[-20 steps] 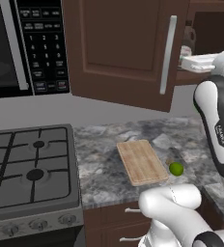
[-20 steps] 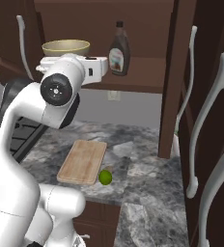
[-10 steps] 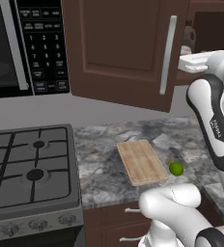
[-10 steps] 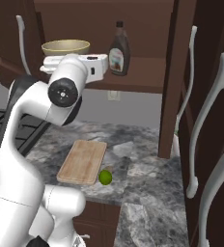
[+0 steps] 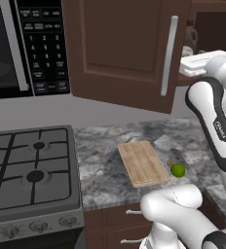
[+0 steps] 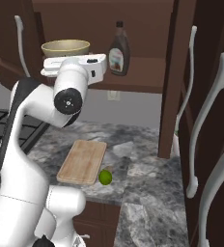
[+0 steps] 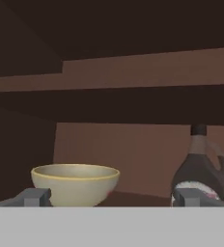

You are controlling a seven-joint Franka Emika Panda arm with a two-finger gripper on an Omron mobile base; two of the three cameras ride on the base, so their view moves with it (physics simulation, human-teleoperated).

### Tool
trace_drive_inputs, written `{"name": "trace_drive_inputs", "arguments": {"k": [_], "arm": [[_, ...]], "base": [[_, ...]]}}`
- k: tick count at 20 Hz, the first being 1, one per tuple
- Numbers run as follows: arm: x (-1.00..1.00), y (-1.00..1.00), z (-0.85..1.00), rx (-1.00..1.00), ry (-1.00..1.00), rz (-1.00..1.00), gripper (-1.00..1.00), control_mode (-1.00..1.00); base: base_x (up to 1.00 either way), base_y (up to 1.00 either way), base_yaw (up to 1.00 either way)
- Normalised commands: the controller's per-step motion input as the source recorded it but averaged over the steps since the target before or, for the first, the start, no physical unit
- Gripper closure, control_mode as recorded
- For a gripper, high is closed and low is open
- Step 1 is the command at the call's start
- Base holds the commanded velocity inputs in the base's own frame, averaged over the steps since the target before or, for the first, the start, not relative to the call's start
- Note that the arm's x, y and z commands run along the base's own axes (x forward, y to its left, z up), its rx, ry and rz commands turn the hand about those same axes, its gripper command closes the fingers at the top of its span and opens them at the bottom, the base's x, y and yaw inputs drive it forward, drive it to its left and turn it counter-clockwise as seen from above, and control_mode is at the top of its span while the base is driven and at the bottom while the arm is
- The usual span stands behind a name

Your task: Open the cabinet. Place the bowl and condiment on the counter. Then place the lime and garlic on the cutting board.

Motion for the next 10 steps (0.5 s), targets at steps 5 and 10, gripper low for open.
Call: {"name": "trace_drive_inputs", "arguments": {"k": [5,10], "arm": [[-0.04,0.32,0.02,0.00,-0.03,0.05,-1.00,-1.00],[-0.24,0.47,0.03,-0.01,-0.01,0.07,-1.00,-1.00]], "base": [[0.00,0.00,0.00],[0.00,0.00,0.00]]}}
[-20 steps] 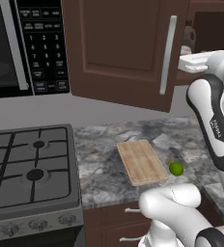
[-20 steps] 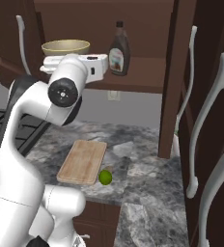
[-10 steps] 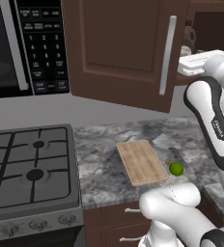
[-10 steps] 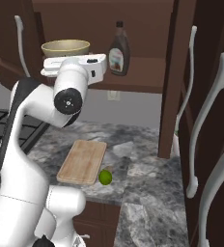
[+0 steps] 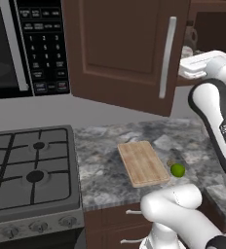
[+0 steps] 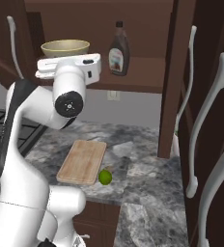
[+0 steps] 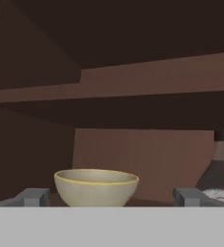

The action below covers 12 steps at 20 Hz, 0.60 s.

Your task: Open the cabinet. Place the bowl and condiment on the counter. Then place the lime and garlic on the cutting board.

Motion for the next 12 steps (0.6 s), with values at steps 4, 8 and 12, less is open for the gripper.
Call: {"name": "trace_drive_inputs", "arguments": {"k": [4,8,12], "arm": [[-0.23,0.61,-0.04,-0.02,-0.06,0.02,-1.00,-1.00],[-0.22,0.62,-0.06,0.00,-0.09,0.01,-1.00,-1.00],[-0.14,0.62,-0.06,0.00,-0.11,0.00,-1.00,-1.00]], "base": [[0.00,0.00,0.00],[0.00,0.00,0.00],[0.00,0.00,0.00]]}}
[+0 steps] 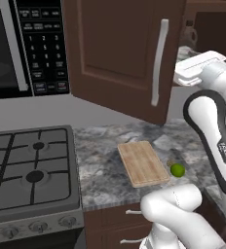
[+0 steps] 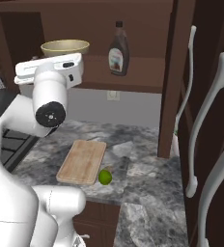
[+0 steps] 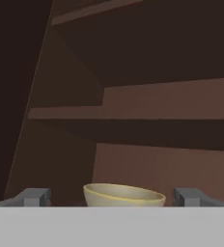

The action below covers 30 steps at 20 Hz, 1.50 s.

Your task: Open the cabinet. Place the bowl and condiment on the counter. Then place the lime and garlic on the cutting board.

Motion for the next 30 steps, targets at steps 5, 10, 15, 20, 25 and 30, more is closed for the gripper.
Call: {"name": "trace_drive_inputs", "arguments": {"k": [5,10,15,20,25,30], "arm": [[-0.14,0.62,-0.05,0.00,-0.11,0.00,-1.00,-1.00],[-0.10,0.62,-0.09,0.00,-0.06,0.00,-1.00,-1.00],[-0.01,0.62,-0.17,0.00,0.00,0.00,-1.00,-1.00],[0.13,0.62,-0.04,0.03,0.00,0.00,-1.00,-1.00],[0.10,0.62,0.00,0.03,0.00,0.00,-1.00,-1.00],[0.06,0.62,-0.02,0.01,0.00,0.00,-1.00,-1.00]], "base": [[0.00,0.00,0.00],[0.00,0.00,0.00],[0.00,0.00,0.00],[0.00,0.00,0.00],[0.00,0.00,0.00],[0.00,0.00,0.00]]}}
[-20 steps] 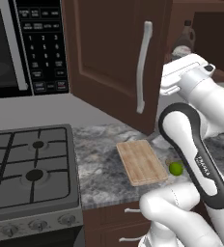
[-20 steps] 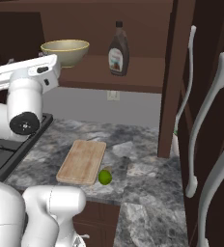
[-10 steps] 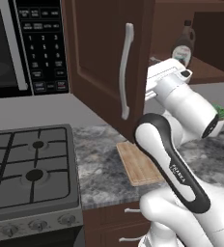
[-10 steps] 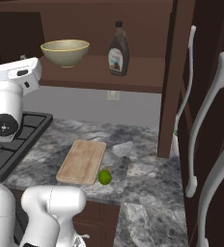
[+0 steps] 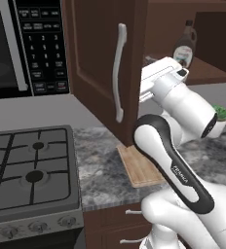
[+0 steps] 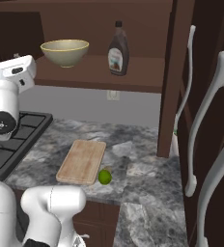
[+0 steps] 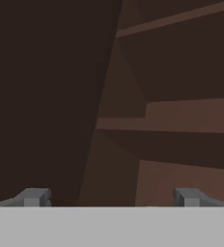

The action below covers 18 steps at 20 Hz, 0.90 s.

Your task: Open the cabinet. Place the bowl and condiment on the counter. Then place the lime and garlic on the cutting board.

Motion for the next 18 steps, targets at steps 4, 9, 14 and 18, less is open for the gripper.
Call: {"name": "trace_drive_inputs", "arguments": {"k": [4,9,14,18], "arm": [[0.02,0.62,-0.11,0.00,0.01,0.00,-1.00,-1.00],[0.00,0.62,-0.17,-0.01,0.00,0.00,-1.00,-1.00],[0.02,0.62,-0.14,0.00,0.01,0.00,-1.00,-1.00],[0.18,0.51,-0.03,0.02,0.00,-0.01,-1.00,-1.00]], "base": [[0.00,0.00,0.00],[0.00,0.00,0.00],[0.00,0.00,0.00],[0.00,0.00,0.00]]}}
